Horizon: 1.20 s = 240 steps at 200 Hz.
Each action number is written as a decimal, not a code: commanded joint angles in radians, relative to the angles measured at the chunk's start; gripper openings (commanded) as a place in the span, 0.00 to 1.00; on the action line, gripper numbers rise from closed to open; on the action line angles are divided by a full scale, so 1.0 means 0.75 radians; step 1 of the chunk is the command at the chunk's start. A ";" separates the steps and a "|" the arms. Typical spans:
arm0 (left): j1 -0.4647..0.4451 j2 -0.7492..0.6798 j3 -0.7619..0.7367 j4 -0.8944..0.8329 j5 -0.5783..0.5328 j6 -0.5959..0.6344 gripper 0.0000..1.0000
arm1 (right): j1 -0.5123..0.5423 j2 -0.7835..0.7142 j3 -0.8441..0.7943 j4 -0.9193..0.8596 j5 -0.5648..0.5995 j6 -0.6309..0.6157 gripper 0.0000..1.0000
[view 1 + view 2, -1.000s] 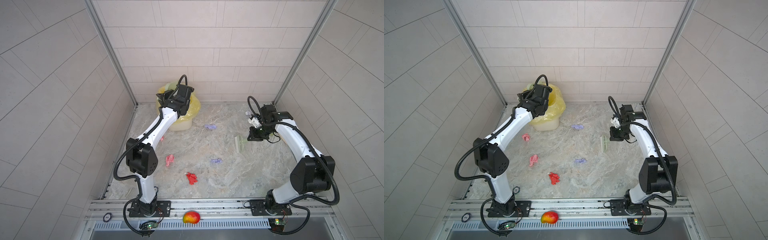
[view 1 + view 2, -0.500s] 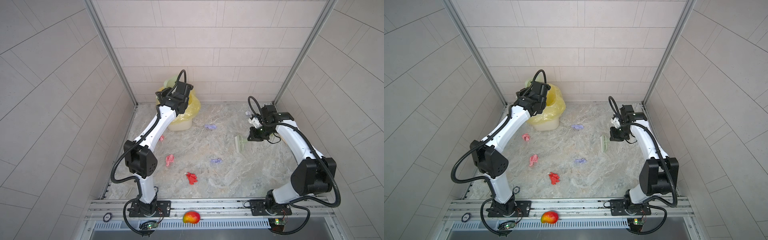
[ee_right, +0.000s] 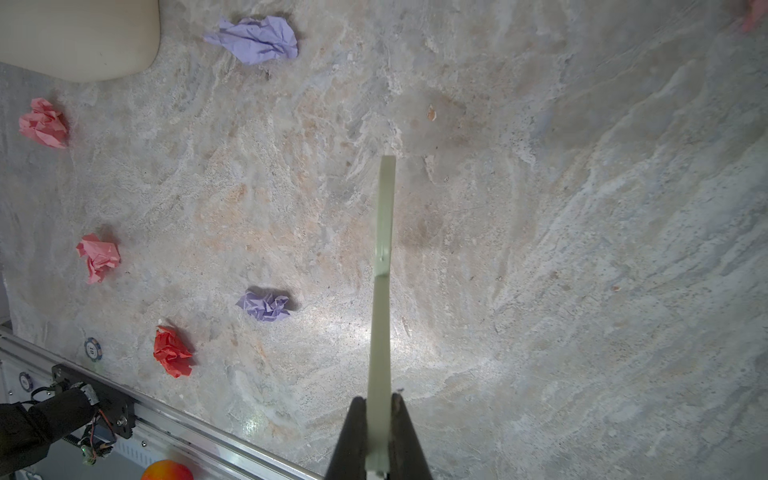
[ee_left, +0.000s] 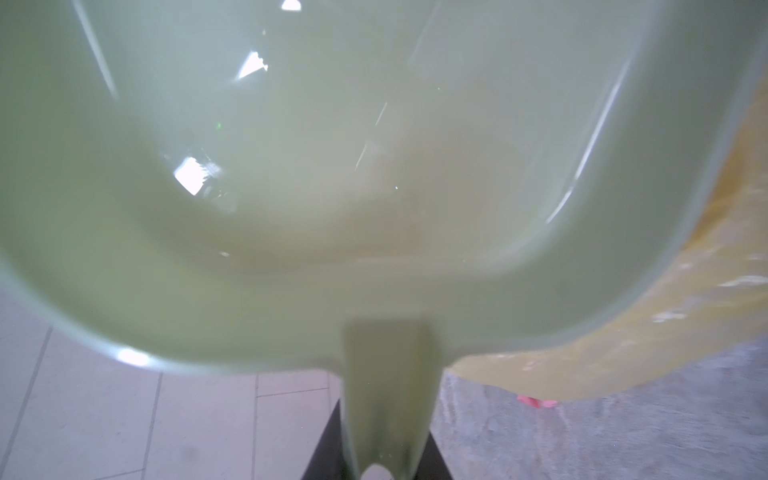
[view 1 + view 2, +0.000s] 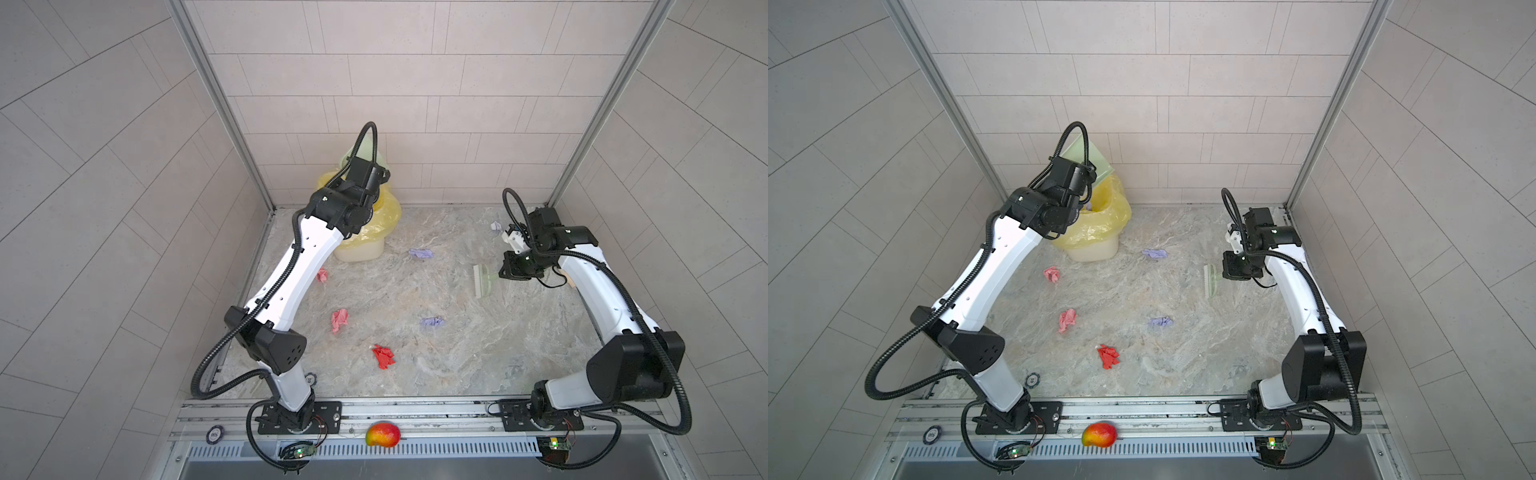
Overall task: Sweep away the paper scraps from the table
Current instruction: 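Carry the empty dustpan toward the pink scrap while the right gripper moves the brush there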
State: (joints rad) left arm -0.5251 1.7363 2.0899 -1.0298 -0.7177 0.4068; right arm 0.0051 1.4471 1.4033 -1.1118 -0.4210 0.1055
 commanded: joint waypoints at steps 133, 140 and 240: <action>-0.228 -0.030 -0.358 -0.020 0.805 -0.427 0.00 | -0.010 0.183 0.357 0.061 0.722 -0.219 0.00; -0.240 -0.030 -0.387 0.004 0.831 -0.441 0.00 | -0.009 0.199 0.374 0.086 0.768 -0.241 0.00; -0.328 0.116 -0.550 0.117 1.016 -0.513 0.00 | -0.066 0.617 0.612 0.380 0.957 -0.594 0.00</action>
State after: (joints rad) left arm -0.7658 1.7988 1.7054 -0.9695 -0.0013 0.0513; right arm -0.0250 1.8542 1.8126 -0.9028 0.2531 -0.2394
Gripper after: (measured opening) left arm 0.203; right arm 0.113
